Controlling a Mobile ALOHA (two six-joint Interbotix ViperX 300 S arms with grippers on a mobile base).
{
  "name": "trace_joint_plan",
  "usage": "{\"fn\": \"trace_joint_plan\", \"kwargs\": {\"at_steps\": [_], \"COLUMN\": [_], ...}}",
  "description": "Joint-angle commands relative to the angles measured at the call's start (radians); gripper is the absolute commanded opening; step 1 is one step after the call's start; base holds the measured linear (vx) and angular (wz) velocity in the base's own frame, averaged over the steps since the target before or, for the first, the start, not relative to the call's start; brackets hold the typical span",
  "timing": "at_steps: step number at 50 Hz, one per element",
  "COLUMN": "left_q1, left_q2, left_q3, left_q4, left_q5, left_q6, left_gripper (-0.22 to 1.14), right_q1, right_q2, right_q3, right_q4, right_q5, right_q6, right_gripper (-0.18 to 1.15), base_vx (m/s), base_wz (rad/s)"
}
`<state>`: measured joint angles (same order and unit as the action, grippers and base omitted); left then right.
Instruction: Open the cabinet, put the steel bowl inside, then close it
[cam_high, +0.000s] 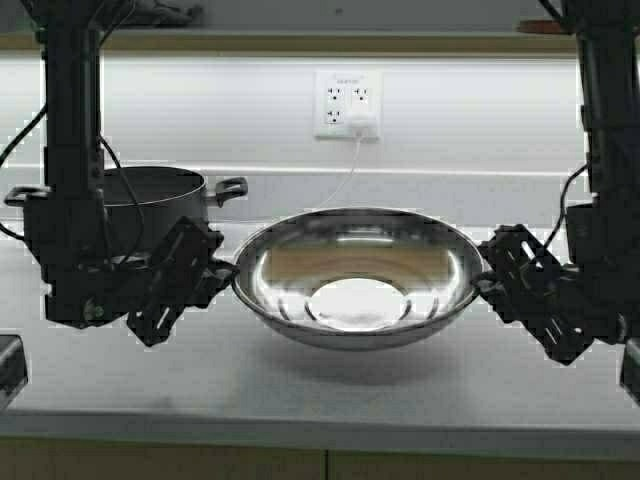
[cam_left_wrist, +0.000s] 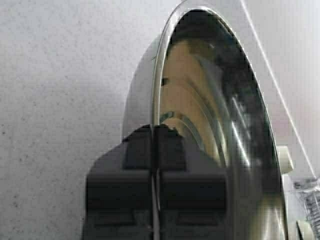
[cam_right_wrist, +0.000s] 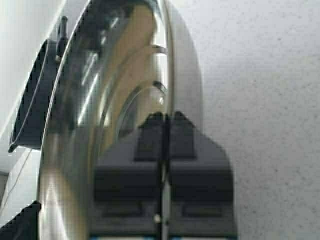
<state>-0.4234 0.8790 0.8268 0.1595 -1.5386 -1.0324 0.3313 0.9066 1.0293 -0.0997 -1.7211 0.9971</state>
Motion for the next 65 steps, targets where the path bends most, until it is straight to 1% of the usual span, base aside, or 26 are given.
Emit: {"fn": "trace_joint_plan", "kwargs": {"at_steps": [1,7,18,29,44,48,58,65], "left_q1": [-0.008,-0.009,-0.008,-0.008,-0.008,-0.008,-0.008,-0.008], "left_q2": [-0.106,-0.166,-0.259,-0.348,-0.476,-0.502,-0.563,-0.614], "left_q3": [0.051,0.107,0.209,0.279,0.397,0.426,0.471,0.509], "left_q4": [0.002,-0.009,-0.058,-0.072,-0.072,-0.072,-0.072,-0.072], "left_q5": [-0.011,-0.011,-0.011,-0.011,-0.011,-0.011,-0.005,0.005], "left_q6": [0.015,0.017,0.023,0.018,0.012,0.012,0.012,0.012], "left_gripper": [0.02,0.02,0.02,0.02,0.02,0.02,0.02,0.02], "right_q1": [0.009,0.009,0.011,0.011,0.011,0.023,0.106,0.121], "right_q2": [-0.077,-0.117,-0.176,-0.258,-0.362,-0.391,-0.463,-0.492], "right_q3": [0.014,0.026,0.054,0.067,0.132,0.153,0.161,0.161], "right_q4": [-0.057,-0.089,-0.123,-0.192,-0.202,-0.213,-0.209,-0.201], "right_q5": [-0.011,-0.011,-0.006,0.012,0.043,0.044,0.069,0.086], "right_q6": [-0.02,-0.017,-0.02,-0.015,-0.002,0.0,0.005,0.028], "right_gripper": [0.06,0.06,0.06,0.07,0.07,0.07,0.07,0.07], "base_vx": [0.0,0.0,0.0,0.0,0.0,0.0,0.0,0.0], "base_wz": [0.0,0.0,0.0,0.0,0.0,0.0,0.0,0.0]}}
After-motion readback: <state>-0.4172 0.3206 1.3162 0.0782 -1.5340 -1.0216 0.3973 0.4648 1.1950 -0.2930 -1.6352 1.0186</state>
